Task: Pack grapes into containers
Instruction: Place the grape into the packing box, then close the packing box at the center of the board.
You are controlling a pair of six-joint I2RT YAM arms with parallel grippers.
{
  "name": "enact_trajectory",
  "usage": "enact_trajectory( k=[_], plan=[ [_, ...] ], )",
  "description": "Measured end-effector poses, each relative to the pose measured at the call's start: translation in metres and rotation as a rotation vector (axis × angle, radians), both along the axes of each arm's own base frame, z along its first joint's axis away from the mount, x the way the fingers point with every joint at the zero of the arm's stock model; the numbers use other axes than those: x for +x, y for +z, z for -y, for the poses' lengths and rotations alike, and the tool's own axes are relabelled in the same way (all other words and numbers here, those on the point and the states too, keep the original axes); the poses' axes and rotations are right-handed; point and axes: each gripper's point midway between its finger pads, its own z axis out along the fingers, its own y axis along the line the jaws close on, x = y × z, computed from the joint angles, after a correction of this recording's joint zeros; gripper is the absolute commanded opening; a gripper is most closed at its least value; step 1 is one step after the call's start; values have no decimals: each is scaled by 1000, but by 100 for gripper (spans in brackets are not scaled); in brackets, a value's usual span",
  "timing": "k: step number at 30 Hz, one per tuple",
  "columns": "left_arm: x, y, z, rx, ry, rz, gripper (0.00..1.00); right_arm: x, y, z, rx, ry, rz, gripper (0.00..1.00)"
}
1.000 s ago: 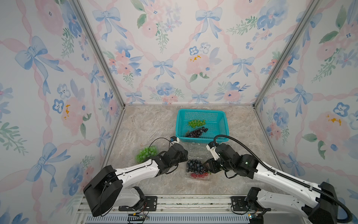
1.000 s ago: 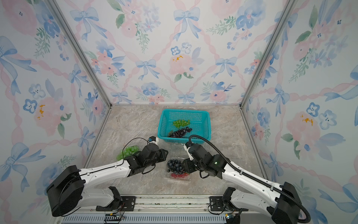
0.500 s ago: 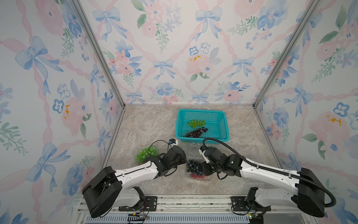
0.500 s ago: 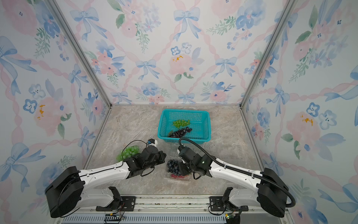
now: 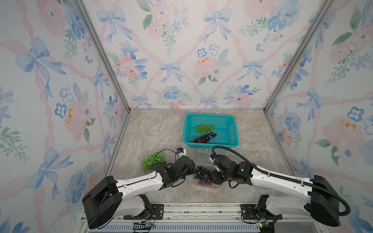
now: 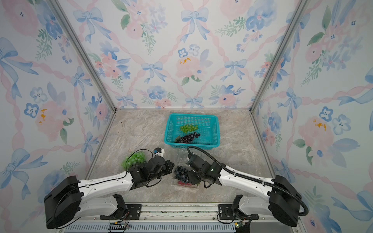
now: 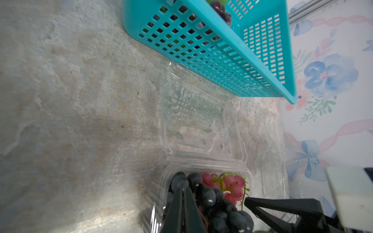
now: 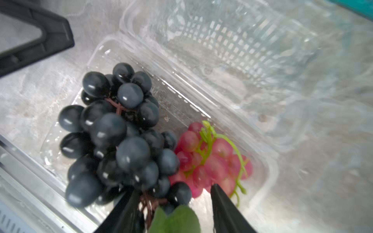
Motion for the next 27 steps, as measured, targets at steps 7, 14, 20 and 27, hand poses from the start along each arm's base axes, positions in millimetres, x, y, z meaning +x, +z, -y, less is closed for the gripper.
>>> enact_trajectory(
  k=[7, 14, 20, 27],
  plan=[
    [8, 7, 1, 16, 5, 35, 28, 16, 59, 11, 149, -51, 86, 65],
    [35, 0, 5, 79, 23, 35, 59, 45, 50, 50, 266, -213, 41, 84],
    [53, -19, -1, 141, 39, 13, 60, 56, 16, 79, 357, -345, -57, 85],
    [69, -27, 15, 111, -14, 15, 60, 76, 0, 83, 496, -425, -118, 84]
  ],
)
